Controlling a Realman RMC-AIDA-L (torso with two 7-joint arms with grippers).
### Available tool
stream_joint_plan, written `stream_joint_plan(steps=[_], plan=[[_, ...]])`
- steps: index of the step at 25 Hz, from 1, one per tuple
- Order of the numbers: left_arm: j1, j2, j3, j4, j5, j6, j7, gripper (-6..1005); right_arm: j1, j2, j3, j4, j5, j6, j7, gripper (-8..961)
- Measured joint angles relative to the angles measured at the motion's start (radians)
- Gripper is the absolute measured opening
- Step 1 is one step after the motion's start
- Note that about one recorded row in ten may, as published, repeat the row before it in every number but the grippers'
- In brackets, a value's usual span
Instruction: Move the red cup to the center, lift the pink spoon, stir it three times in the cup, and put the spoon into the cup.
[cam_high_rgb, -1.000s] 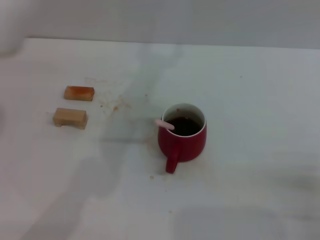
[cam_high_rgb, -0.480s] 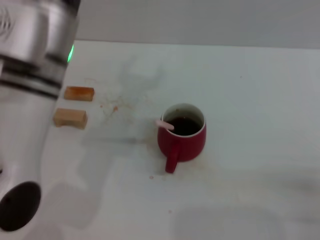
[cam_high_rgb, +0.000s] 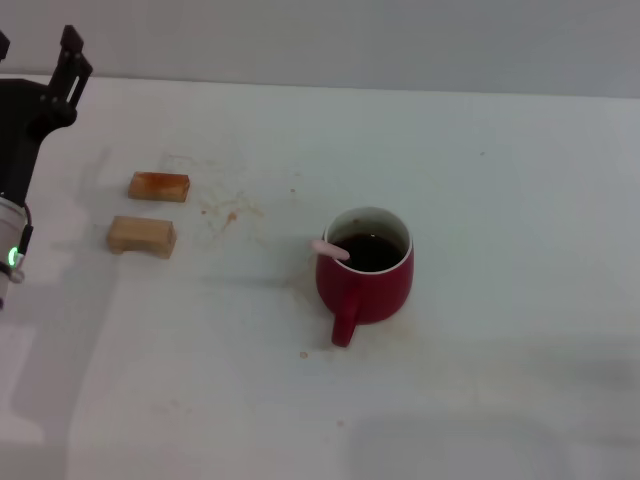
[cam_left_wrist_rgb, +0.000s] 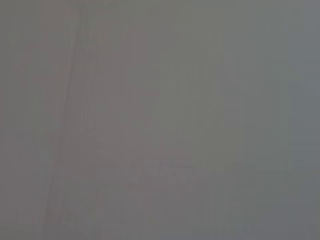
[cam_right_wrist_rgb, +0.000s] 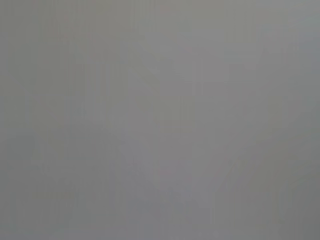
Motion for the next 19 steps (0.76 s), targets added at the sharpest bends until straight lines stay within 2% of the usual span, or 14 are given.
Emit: stream_joint_plan(steps=[6, 19], plan=[[0.005, -0.006, 0.007, 0.013, 0.003, 0.004, 0.145, 814, 0.010, 0.000, 0.001, -0.008, 0.000, 0.000, 0.000, 0], [0.051, -0.006, 0.013, 0.041, -0.005, 0.001, 0.194, 814, 0.021, 0.000, 0.005, -0.041, 0.000, 0.011, 0.000, 0]])
